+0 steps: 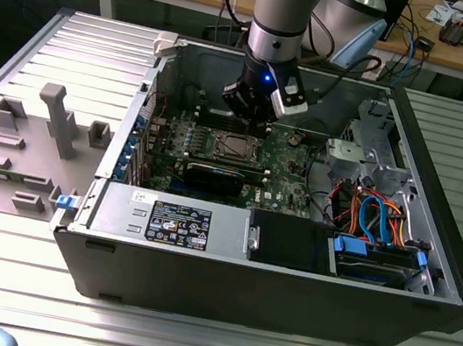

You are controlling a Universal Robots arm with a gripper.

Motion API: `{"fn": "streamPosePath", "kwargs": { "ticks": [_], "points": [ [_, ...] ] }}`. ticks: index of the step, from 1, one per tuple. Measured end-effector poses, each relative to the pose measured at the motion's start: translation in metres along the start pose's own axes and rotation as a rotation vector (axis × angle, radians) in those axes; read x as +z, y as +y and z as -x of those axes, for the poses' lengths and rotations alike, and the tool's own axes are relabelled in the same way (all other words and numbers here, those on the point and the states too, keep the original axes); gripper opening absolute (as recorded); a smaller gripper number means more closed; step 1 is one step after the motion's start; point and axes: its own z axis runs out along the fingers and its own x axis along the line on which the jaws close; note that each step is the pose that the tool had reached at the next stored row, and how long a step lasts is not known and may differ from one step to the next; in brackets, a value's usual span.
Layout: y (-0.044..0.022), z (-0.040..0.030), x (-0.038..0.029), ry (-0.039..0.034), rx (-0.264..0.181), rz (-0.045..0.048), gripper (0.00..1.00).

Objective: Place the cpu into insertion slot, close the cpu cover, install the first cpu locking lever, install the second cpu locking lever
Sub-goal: 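Install the second cpu locking lever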

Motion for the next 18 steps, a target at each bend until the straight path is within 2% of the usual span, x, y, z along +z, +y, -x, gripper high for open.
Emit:
{"fn": "streamPosePath", "kwargs": {
  "ticks": [7, 15, 18],
  "points": [
    [0.0002, 0.0001, -0.0029, -0.0004, 0.000, 0.0001, 0.11],
    [0.0000, 0.0000, -0.0030, -0.0007, 0.000, -0.0001, 0.11],
    [-0.0021, 0.0000, -0.0027, -0.0007, 0.000, 0.0000, 0.11]
  ]
}}
